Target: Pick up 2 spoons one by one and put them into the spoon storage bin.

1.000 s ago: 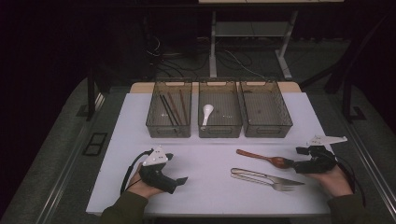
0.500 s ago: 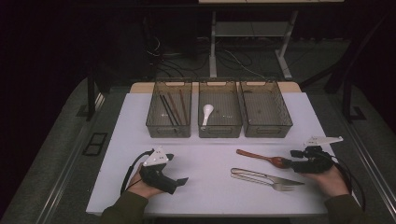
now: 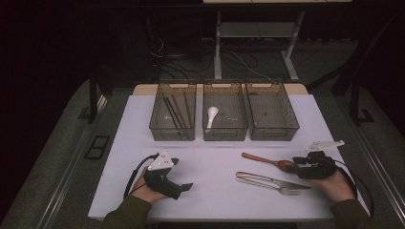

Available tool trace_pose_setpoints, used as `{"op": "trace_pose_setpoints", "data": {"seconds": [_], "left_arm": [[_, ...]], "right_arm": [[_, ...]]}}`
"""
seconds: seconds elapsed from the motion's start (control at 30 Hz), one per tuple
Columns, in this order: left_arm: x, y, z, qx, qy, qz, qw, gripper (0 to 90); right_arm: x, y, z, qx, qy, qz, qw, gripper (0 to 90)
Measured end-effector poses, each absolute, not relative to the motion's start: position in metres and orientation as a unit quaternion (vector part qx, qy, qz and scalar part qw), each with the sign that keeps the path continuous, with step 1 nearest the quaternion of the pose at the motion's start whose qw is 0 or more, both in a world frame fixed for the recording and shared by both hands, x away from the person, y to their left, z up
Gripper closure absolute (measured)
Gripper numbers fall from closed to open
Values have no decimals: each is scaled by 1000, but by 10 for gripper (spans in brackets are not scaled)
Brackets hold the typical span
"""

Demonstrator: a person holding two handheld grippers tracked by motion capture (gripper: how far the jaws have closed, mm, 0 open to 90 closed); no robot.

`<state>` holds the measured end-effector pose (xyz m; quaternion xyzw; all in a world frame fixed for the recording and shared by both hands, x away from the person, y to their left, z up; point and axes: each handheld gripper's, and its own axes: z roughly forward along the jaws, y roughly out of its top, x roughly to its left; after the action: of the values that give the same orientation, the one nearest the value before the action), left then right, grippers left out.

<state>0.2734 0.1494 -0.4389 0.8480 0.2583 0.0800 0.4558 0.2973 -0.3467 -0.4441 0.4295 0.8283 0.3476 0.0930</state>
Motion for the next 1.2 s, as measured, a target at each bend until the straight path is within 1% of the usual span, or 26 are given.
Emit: {"op": "trace_pose_setpoints", "data": {"seconds": [0.17, 0.27, 0.47, 0.6, 0.77, 1.2], "left_arm": [[273, 149, -439, 849, 257, 82, 455, 0], [273, 149, -439, 849, 258, 82, 454, 0], [273, 149, -439, 849, 258, 82, 454, 0], [273, 150, -439, 849, 259, 81, 454, 0], [274, 149, -439, 849, 258, 80, 454, 0], [274, 150, -439, 849, 258, 76, 454, 0]], "right_arm": [[296, -343, -446, 415, 841, 336, 93, 482], [295, -342, -446, 408, 844, 336, 90, 517], [293, -340, -446, 391, 852, 340, 78, 617], [293, -340, -445, 384, 855, 342, 65, 710], [293, -340, -445, 375, 860, 339, 72, 777], [292, -340, -444, 381, 858, 339, 68, 801]]}}
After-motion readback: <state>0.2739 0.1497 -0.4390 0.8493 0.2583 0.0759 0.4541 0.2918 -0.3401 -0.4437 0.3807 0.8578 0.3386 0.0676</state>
